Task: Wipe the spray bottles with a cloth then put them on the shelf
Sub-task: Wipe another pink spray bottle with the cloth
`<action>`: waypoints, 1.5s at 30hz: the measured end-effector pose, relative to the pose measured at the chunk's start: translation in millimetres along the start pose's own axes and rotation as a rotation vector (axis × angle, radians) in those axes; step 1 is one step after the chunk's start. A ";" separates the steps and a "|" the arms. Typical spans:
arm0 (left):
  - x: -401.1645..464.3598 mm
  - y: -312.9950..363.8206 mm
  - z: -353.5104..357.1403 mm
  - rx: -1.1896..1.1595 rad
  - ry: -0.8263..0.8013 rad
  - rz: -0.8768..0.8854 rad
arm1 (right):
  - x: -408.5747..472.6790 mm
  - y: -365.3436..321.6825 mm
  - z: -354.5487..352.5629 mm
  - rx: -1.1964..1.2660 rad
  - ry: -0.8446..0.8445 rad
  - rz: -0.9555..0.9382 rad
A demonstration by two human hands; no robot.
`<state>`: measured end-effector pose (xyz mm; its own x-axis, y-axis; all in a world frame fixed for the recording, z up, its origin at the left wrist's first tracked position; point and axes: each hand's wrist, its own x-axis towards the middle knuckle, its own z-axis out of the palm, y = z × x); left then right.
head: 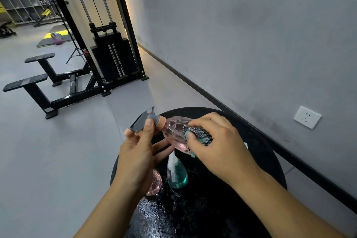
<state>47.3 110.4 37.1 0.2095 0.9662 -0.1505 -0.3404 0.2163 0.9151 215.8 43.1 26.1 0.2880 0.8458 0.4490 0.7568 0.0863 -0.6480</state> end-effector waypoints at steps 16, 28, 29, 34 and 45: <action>5.3 6.1 -5.4 -0.051 0.010 0.029 | -0.7 4.8 -3.6 0.008 0.016 -0.008; 9.0 3.2 -9.2 -0.043 0.003 0.007 | -4.4 4.0 -2.8 -0.043 -0.002 0.006; 9.4 3.2 -9.6 -0.039 0.004 0.008 | -5.0 5.1 -3.2 -0.042 -0.002 0.024; 4.2 -3.9 -7.8 -0.001 -0.020 -0.035 | -10.3 -0.4 -0.2 -0.095 -0.038 -0.024; 3.2 -1.1 -12.5 0.012 -0.097 -0.032 | -7.5 4.0 -7.9 0.004 -0.012 0.029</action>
<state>36.8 115.0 30.9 0.3078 0.9406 -0.1431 -0.3216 0.2444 0.9148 221.2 32.9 25.0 0.3029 0.8541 0.4227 0.7457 0.0638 -0.6632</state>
